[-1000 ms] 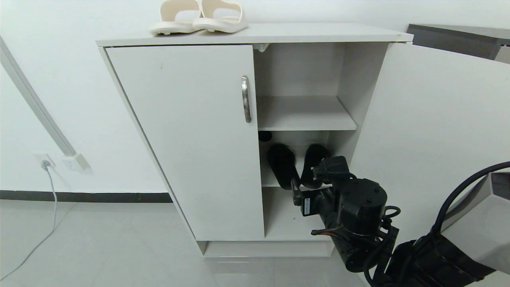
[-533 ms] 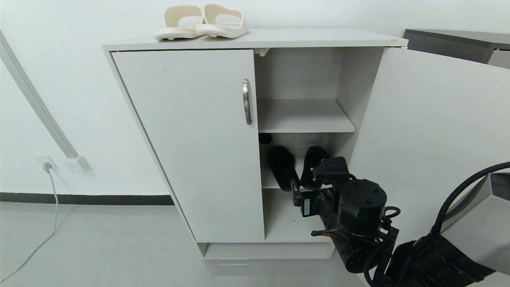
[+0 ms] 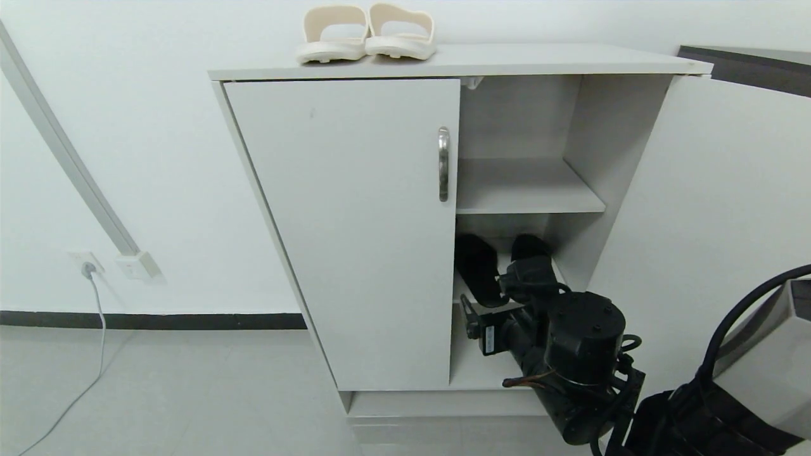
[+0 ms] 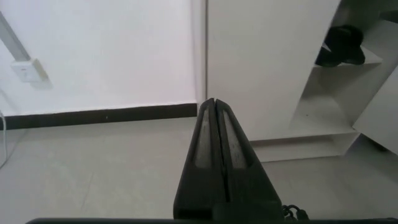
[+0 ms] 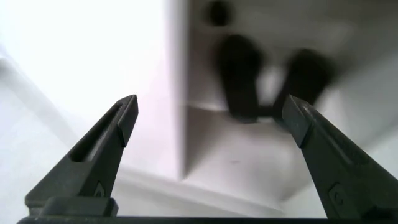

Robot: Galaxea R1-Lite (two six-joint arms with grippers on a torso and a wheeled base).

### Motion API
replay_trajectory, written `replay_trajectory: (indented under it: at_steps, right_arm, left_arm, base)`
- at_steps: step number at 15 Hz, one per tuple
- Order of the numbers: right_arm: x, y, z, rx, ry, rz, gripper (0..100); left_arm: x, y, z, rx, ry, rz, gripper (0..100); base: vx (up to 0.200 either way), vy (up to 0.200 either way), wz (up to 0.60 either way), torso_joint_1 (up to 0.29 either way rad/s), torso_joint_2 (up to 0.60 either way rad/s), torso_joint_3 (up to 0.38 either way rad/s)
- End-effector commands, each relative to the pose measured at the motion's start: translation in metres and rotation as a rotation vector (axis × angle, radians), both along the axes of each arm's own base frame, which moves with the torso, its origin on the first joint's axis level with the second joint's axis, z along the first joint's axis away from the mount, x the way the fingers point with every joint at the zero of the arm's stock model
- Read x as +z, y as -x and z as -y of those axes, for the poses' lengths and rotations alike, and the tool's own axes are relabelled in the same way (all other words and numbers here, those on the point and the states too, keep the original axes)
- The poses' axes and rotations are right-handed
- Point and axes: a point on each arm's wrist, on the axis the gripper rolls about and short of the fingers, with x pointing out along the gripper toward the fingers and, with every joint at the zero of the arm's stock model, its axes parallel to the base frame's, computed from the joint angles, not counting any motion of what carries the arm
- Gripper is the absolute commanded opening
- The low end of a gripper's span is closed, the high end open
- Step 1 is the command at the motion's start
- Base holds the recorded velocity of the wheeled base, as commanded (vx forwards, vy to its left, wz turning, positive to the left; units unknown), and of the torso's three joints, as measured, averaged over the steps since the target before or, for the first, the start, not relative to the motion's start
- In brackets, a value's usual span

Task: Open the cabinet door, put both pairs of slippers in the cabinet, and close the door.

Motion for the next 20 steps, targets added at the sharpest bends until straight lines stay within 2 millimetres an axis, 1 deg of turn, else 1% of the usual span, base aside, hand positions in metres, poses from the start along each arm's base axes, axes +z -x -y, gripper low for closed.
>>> replay_trajectory:
  at_steps: [1, 8, 20]
  right_arm:
    - [0.005, 0.011, 0.002, 0.050, -0.003, 0.001, 100]
    - [0.001, 0.014, 0.003, 0.076, 0.011, -0.009, 100]
    - [-0.005, 0.018, 0.006, 0.098, 0.047, -0.023, 100]
  left_arm:
    - [0.000, 0.000, 0.000, 0.000, 0.000, 0.000, 0]
    - [0.000, 0.000, 0.000, 0.000, 0.001, 0.000, 0]
    - [0.000, 0.000, 0.000, 0.001, 0.004, 0.000, 0]
  base:
    - [0.000, 0.200, 0.00, 0.007, 0.00, 0.007]
    - [0.000, 0.200, 0.00, 0.001, 0.00, 0.003]
    - [0.000, 0.000, 0.00, 0.000, 0.00, 0.000]
